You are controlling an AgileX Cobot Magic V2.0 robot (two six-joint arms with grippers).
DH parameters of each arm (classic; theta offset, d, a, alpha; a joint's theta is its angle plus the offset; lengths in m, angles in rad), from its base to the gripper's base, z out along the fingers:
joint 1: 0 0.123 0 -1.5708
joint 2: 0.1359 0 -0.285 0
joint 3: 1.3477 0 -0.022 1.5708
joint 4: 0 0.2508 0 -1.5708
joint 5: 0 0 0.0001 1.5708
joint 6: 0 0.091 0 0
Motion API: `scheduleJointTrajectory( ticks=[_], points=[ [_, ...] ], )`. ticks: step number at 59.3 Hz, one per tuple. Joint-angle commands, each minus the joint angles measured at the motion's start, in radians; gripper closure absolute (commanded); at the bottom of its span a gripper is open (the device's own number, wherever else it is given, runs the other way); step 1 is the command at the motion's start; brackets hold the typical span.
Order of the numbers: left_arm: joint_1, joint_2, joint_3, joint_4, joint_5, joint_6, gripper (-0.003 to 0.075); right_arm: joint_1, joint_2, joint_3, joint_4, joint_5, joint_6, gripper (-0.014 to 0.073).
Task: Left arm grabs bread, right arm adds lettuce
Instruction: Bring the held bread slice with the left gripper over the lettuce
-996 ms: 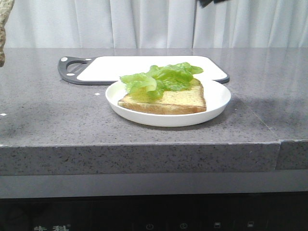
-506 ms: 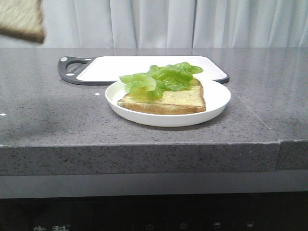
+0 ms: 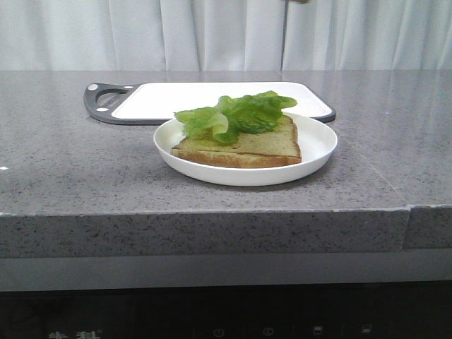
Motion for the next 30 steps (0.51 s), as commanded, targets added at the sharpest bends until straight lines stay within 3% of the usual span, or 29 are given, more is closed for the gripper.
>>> scheduleJointTrajectory(
  ticks=[1, 13, 30],
  points=[
    [0.050, 0.066, -0.088, -0.217, 0.069, 0.134, 0.0741, -0.001, -0.003, -0.024, -0.004, -0.066, -0.011, 0.0655],
    [0.120, 0.219, -0.100, -0.479, 0.203, 0.330, 0.0741, -0.001, -0.003, -0.024, -0.004, -0.063, -0.011, 0.0655],
    [0.145, 0.358, -0.100, -0.502, 0.226, 0.365, 0.0741, -0.001, -0.003, -0.024, -0.004, -0.061, -0.011, 0.0655]
  ],
)
